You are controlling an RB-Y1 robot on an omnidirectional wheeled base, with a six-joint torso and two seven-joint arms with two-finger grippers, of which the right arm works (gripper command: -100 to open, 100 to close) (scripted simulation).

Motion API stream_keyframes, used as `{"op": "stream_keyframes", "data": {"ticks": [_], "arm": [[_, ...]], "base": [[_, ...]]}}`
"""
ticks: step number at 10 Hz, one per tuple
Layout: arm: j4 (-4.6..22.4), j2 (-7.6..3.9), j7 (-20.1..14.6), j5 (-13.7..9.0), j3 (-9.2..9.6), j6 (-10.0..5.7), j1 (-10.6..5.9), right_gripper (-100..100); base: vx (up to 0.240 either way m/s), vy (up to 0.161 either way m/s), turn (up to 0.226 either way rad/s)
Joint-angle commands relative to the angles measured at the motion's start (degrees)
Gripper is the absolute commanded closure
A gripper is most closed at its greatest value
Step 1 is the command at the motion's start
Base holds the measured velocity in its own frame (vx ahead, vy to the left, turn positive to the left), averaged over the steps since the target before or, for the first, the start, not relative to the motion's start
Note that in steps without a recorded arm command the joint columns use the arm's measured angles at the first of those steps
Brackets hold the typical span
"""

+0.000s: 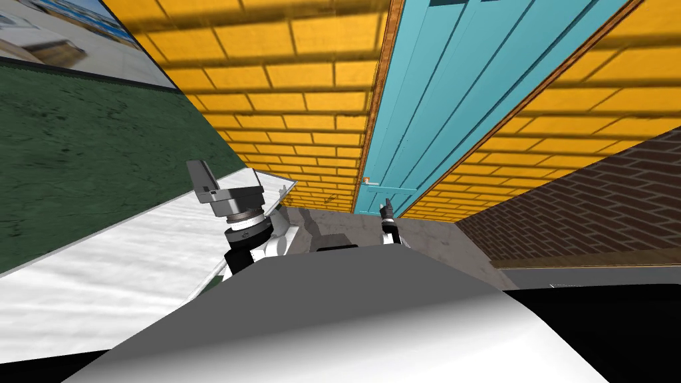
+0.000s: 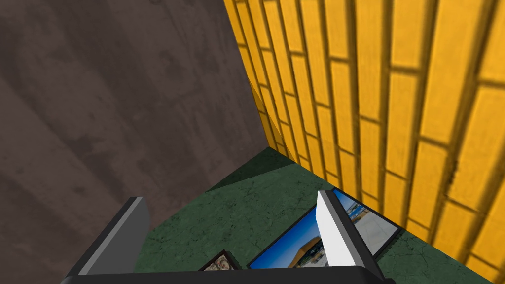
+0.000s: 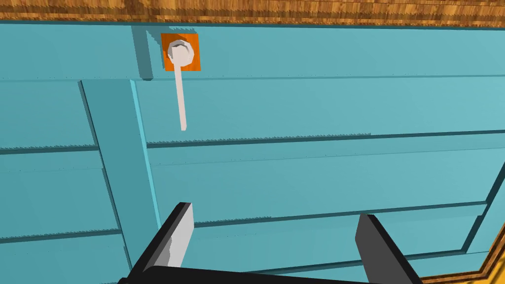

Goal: Pull the door open

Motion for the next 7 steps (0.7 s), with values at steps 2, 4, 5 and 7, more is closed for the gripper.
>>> {"op": "stream_keyframes", "data": {"ticks": [2, 4, 5, 7], "arm": [[4.0, -0.22, 0.4, -0.8, -0.73, -0.87, -1.33, -100], [5.9, -0.38, 0.6, -1.1, -1.03, -1.21, -1.95, -100], [7.6, -0.54, 0.7, -1.4, -1.32, -1.53, -2.55, -100], [10.7, -0.83, 0.9, -2.0, -1.86, -2.15, -3.67, -100]], "base": [[0.090, -0.024, 0.129], [0.089, -0.030, 0.084], [0.053, -0.020, 0.077], [0.069, -0.025, 0.124]]}}
